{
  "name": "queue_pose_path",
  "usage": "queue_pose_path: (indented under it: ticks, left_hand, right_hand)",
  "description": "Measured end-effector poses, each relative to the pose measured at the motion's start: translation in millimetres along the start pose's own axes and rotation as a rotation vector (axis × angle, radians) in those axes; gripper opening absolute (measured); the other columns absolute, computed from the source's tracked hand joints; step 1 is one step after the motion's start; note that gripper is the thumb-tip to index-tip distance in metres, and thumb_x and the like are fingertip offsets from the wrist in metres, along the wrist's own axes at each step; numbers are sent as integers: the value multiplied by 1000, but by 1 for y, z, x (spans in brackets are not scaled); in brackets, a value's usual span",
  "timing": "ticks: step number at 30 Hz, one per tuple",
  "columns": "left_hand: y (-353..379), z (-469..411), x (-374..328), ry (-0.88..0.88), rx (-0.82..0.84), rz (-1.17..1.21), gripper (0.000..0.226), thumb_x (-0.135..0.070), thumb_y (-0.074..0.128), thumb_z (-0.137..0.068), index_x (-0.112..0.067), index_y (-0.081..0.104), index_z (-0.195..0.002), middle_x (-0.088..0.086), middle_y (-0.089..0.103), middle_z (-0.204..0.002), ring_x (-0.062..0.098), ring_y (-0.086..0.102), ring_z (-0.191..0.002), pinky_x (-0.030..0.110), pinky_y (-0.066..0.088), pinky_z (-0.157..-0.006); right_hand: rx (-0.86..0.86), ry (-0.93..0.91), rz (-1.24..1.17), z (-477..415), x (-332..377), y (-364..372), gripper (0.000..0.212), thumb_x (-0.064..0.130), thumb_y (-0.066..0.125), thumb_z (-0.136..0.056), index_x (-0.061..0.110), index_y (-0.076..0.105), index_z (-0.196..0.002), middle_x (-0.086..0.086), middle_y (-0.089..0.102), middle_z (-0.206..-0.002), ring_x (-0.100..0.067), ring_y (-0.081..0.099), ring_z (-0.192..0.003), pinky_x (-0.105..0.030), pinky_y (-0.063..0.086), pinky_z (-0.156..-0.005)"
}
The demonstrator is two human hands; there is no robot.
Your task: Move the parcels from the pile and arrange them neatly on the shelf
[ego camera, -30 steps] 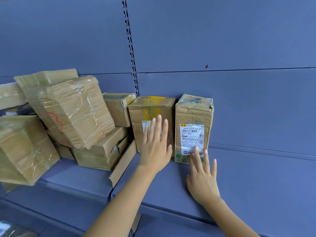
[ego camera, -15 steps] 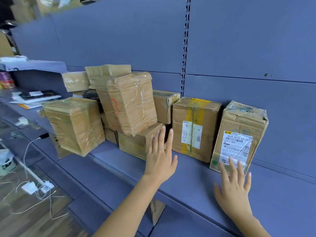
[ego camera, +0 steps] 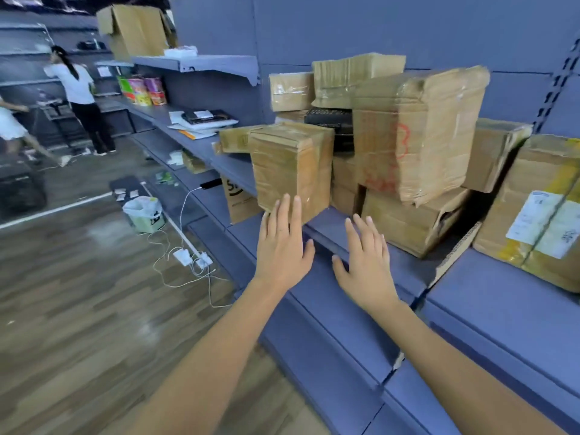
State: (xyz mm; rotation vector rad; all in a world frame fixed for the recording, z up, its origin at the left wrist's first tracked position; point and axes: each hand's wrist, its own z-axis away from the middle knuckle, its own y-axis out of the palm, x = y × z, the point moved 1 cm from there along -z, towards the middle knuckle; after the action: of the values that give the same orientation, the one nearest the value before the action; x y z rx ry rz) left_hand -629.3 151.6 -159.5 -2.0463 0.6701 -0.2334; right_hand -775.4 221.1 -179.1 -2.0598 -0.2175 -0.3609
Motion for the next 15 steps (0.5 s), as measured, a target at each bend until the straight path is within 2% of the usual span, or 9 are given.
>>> queue_pose_path:
  ticks: [3,10,15]
  left_hand:
    - [-3,18,60,-82,41,-56,78,-39,45,-95,-4,4,-151,15,11,-159,28,11,-147,41,10,-119]
    - [-18,62,164,-215,95,-115,75,-36,48,-92,-3,15,-151,15,20,-157,27,18,-146,41,15,-119]
    - [-22,87,235,-354,108,-171,73,-36,45,-94,-5,13,-151,12,18,-158,25,13,-147,39,8,-118]
  right_hand:
    - [67,-29,-21,-15,40,40,68,29,50,-96,9,18,-153,-7,16,-161,-24,1,-150,-45,6,-119]
    - [253,-122,-129,-25,148,127,74,31,51,-95,11,12,-154,-5,15,-161,-25,4,-150,-45,13,-119]
    - [344,-182,-171,-41,197,171,74,33,51,-95,12,11,-154,-6,16,-160,-25,6,-149,-45,15,-118]
